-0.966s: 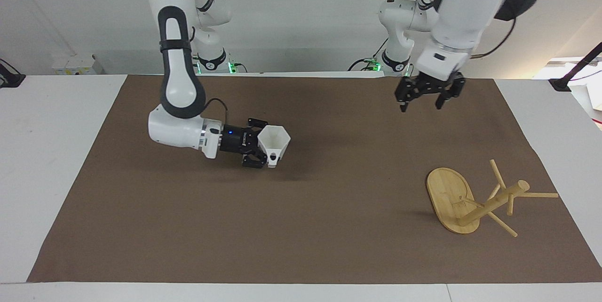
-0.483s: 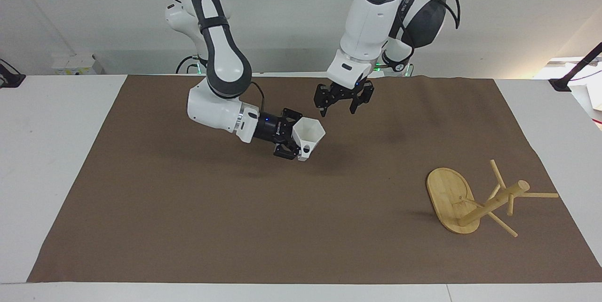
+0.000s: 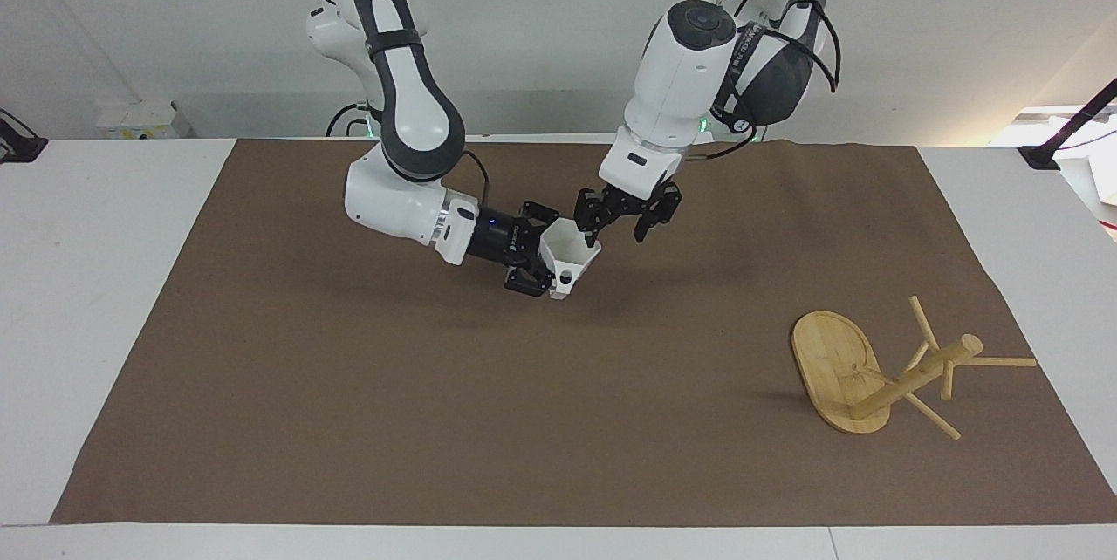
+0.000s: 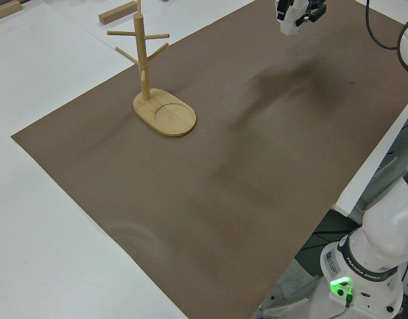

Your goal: Hang cup on rack

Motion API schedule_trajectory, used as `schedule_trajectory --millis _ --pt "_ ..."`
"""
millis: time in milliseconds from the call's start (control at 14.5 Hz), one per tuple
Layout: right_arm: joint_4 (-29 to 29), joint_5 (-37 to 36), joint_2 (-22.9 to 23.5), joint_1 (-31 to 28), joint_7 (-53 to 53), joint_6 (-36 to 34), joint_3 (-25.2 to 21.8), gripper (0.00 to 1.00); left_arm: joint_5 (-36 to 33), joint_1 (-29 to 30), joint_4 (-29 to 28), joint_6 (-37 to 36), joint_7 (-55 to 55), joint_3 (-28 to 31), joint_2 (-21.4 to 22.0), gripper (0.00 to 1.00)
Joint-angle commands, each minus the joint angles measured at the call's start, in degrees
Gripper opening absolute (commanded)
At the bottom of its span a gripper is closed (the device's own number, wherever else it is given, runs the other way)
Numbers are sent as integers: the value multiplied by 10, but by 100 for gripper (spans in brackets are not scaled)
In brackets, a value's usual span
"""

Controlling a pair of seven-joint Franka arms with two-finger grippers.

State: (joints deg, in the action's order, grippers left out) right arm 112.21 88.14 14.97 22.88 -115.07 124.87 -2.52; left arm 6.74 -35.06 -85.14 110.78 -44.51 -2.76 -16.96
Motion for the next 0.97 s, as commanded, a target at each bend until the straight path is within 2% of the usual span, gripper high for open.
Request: schedule_trajectory --millis 0,276,414,621,690,759,897 --pt "9 12 -10 -1 5 3 1 31 1 -23 -2 26 -42 7 -10 0" --pt "10 12 -10 -2 5 2 1 32 7 -26 -13 41 -50 6 -8 0" --pt "9 12 -10 -2 5 3 1 37 7 -26 -14 40 -50 6 -8 0" --pt "9 12 -10 -4 5 3 1 56 7 -21 -13 40 -52 7 -8 0" --pt "9 12 -10 -6 5 3 1 72 6 -21 -13 40 -59 7 -8 0" --pt "9 12 -10 -8 5 1 0 100 6 -20 -13 40 -66 8 -8 0" --pt "8 12 -11 -31 -4 -11 -1 100 6 -20 -13 41 -69 8 -8 0"
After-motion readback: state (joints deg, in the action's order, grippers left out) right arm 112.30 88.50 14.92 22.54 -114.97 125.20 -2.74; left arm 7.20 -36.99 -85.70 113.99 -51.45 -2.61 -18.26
